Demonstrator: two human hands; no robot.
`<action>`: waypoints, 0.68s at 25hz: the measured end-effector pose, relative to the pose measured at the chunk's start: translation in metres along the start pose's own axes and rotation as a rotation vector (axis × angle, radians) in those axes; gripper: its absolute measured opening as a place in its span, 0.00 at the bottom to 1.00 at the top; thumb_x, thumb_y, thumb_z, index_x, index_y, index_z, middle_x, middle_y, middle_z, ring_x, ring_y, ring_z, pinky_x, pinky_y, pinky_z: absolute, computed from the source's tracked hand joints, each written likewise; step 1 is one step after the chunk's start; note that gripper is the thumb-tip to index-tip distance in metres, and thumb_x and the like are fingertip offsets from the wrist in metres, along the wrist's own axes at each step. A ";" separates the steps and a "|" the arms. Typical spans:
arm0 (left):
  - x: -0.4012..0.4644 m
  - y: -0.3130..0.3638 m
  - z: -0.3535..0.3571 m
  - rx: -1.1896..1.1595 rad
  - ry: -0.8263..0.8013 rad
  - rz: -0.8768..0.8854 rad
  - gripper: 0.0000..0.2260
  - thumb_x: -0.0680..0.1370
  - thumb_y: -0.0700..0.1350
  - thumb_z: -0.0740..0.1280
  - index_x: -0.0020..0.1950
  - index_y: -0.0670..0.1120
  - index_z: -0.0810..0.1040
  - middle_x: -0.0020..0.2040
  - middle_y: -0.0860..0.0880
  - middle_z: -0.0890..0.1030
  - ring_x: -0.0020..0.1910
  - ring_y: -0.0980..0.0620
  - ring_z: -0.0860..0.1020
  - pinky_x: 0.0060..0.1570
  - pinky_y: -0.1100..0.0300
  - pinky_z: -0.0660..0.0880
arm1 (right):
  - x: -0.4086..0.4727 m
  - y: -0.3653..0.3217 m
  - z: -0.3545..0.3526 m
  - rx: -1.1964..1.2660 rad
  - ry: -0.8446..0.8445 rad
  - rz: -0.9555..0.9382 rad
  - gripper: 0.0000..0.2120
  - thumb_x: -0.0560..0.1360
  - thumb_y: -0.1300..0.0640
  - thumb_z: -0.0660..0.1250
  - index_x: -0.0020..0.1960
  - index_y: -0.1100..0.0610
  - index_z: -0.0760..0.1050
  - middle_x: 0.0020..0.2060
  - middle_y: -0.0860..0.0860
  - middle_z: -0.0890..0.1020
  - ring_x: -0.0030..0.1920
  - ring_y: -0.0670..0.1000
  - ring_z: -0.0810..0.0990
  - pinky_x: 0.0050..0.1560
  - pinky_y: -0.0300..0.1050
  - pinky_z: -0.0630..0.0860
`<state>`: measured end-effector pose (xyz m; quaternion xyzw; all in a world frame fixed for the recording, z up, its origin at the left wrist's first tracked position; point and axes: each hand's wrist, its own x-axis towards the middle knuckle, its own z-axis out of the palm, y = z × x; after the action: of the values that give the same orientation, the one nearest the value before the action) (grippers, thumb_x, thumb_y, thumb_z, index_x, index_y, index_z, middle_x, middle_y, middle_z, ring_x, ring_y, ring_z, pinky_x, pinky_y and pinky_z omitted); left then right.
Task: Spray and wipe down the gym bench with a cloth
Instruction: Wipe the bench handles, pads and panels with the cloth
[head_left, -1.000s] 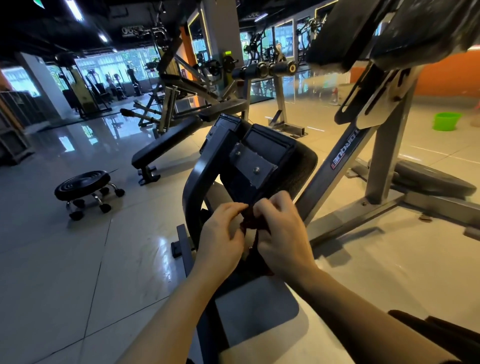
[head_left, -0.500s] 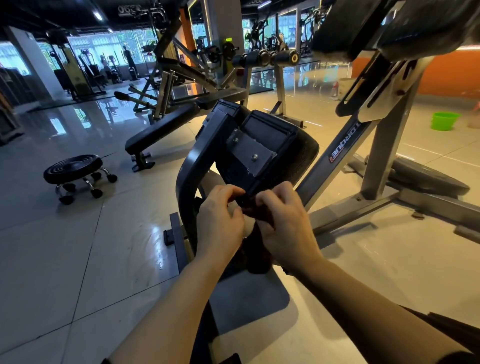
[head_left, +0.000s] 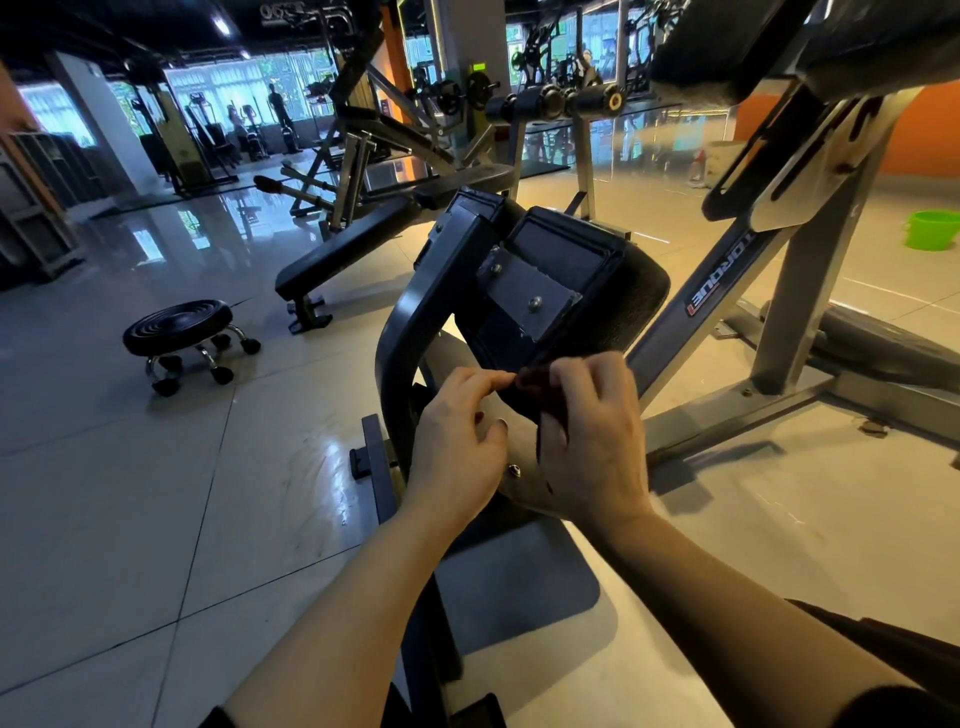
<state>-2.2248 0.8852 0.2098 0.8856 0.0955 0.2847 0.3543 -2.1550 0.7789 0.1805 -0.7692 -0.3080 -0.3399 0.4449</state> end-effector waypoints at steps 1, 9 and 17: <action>0.000 -0.001 0.000 0.005 -0.007 0.003 0.18 0.76 0.32 0.65 0.63 0.49 0.75 0.58 0.56 0.74 0.55 0.64 0.72 0.52 0.77 0.69 | -0.006 0.000 0.002 -0.013 -0.039 -0.034 0.12 0.70 0.58 0.66 0.53 0.58 0.72 0.50 0.56 0.72 0.49 0.51 0.71 0.44 0.44 0.76; 0.000 0.005 0.006 -0.002 0.034 -0.012 0.19 0.75 0.31 0.66 0.57 0.52 0.73 0.53 0.58 0.73 0.51 0.66 0.72 0.48 0.76 0.67 | 0.002 -0.002 -0.008 0.044 0.036 -0.002 0.10 0.72 0.55 0.62 0.51 0.58 0.72 0.49 0.54 0.73 0.46 0.47 0.71 0.40 0.40 0.76; -0.002 0.009 0.010 0.057 0.054 0.046 0.20 0.72 0.31 0.67 0.61 0.46 0.74 0.57 0.50 0.74 0.56 0.54 0.74 0.57 0.59 0.75 | 0.002 0.010 -0.009 -0.117 -0.187 -0.254 0.12 0.69 0.60 0.72 0.50 0.58 0.75 0.46 0.53 0.74 0.43 0.48 0.70 0.35 0.39 0.73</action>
<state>-2.2206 0.8723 0.2088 0.8894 0.0929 0.3136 0.3195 -2.1488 0.7669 0.1805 -0.7771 -0.4224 -0.3375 0.3221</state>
